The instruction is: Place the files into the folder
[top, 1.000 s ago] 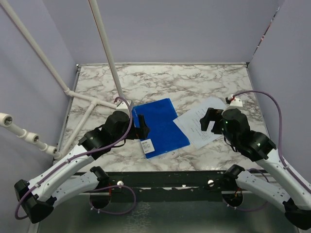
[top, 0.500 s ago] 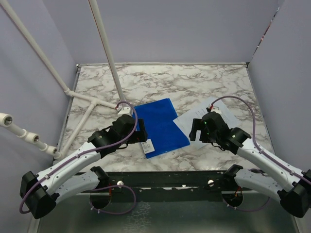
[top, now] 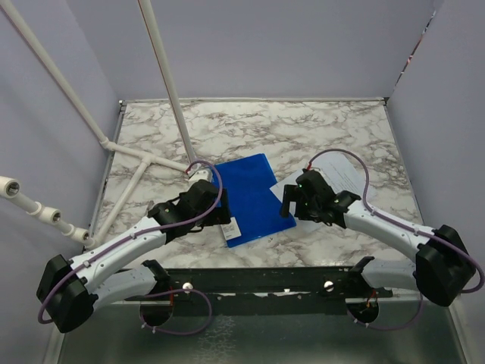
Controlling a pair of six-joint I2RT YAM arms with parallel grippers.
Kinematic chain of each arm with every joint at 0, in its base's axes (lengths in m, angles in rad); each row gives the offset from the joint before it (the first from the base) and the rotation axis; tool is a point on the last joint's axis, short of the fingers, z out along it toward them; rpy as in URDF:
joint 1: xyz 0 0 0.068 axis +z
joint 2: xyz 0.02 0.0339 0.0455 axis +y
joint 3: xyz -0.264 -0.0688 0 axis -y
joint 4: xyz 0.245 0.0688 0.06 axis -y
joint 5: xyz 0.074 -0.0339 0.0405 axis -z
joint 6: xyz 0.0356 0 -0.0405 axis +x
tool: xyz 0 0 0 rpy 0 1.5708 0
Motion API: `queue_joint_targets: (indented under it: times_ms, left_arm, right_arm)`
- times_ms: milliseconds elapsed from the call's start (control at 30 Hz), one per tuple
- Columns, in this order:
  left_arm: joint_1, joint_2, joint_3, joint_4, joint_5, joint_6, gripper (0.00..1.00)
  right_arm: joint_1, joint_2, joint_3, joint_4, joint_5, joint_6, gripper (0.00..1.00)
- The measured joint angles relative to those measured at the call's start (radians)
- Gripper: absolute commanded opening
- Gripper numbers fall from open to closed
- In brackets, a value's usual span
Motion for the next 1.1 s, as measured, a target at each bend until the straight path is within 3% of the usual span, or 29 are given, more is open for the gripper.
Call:
queue_joint_targets:
  times_ms: [567,833,1100]
  left_arm:
    - [0.000,0.081,-0.045,0.038,-0.002,-0.026,0.99]
    - [0.000,0.169,-0.055,0.072,-0.004,-0.038,0.99]
    - [0.000,0.278,-0.077,0.138,-0.003,-0.038,0.99]
  right_arm:
    - [0.000,0.319,0.129,0.195,-0.111,-0.009,1.00]
    - [0.000,0.359,0.134,0.245,-0.178,-0.009,1.00]
    - [0.000,0.360,0.134,0.236,-0.134,-0.011,1.00]
